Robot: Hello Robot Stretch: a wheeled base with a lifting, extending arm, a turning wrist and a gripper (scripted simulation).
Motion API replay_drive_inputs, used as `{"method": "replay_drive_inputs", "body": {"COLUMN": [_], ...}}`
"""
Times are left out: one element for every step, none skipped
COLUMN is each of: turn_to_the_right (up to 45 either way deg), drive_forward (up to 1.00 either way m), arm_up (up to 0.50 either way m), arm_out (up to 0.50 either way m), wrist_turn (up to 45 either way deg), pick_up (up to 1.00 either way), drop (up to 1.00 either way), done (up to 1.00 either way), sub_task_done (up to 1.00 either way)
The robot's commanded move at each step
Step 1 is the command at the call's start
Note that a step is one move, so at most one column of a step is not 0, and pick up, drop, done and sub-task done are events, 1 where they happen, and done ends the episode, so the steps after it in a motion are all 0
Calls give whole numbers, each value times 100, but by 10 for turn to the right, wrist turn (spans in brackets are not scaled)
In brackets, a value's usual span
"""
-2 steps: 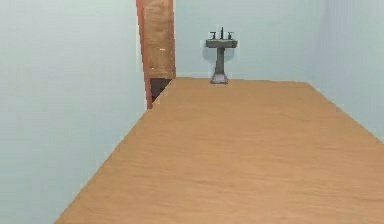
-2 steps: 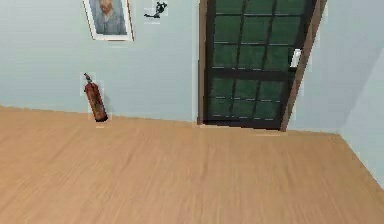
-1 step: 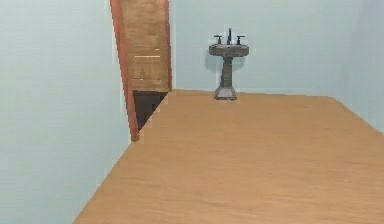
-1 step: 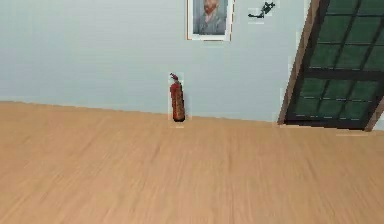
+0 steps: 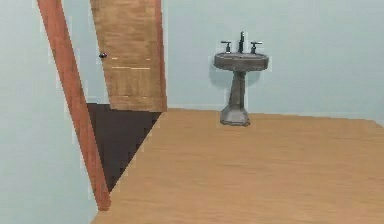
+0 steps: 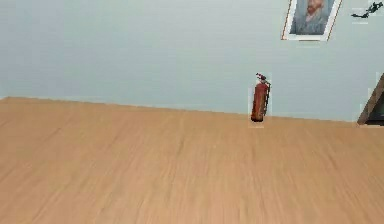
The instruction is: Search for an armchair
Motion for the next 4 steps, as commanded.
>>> {"method": "replay_drive_inputs", "body": {"turn_to_the_right": [0,-60,0,-450], "drive_forward": [100,0,35,0], "arm_up": [0,0,0,0], "arm_out": [0,0,0,0], "wrist_turn": [0,0,0,0], "pick_up": [0,0,0,0], "drop": [0,0,0,0], "done": [0,0,0,0], "sub_task_done": [0,0,0,0]}}
